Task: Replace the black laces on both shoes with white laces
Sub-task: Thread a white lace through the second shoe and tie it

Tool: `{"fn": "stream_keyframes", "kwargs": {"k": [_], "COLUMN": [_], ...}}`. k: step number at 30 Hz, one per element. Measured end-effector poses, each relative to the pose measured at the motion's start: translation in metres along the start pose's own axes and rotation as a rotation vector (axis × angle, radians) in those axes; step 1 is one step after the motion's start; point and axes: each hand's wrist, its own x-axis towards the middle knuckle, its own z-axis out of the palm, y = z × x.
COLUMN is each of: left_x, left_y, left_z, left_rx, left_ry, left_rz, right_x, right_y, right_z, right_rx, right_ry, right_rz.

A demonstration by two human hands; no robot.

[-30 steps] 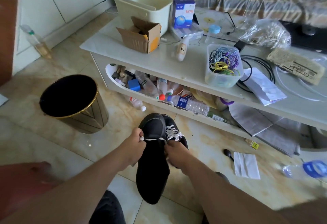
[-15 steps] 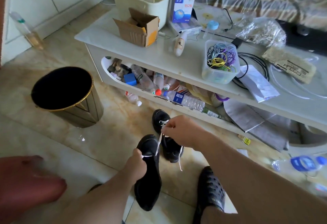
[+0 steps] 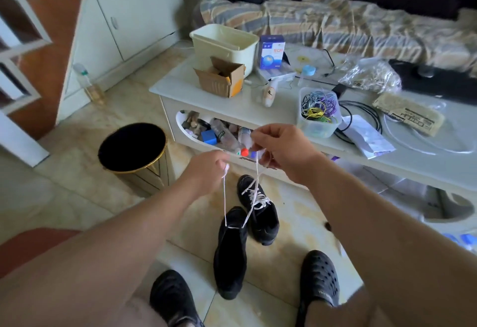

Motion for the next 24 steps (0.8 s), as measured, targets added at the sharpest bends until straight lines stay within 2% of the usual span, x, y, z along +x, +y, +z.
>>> {"fn": "stream_keyframes", "kwargs": {"k": [2, 4, 9, 14, 18, 24], "left_x": [-0.015, -0.026, -0.045, -0.056, -0.057, -0.065], "left_y": [0.018, 0.032, 0.063, 0.086, 0.089, 0.096], "left_z": [-0.022, -0.033, -0.045, -0.054, -0.073, -0.081], "left_rx": [0.067, -0.002, -0.544, -0.693, -0.825, -0.819], "left_ry": [0.065, 0.139, 0.117, 0.225, 0.311, 0.315], "left_rz": [0.088, 0.160, 0.138, 0.206, 0.160, 0.154], "right_x": [-0.013, -0.027, -0.052, -0.065, -0.066, -0.069], "right_y": [-0.016, -0.029, -0.036, -0.051, -0.060, -0.063], "right_z": [-0.001, -0.003, -0.001, -0.006, -0.014, -0.006], "right_rx": [0.115, 0.149, -0.048, 0.007, -0.062, -0.085], "right_ry": [-0.019, -0.063, -0.185, -0.086, 0.073, 0.129], "right_rz": [-0.020, -0.043, -0.087, -0.131, -0.183, -0.189]}}
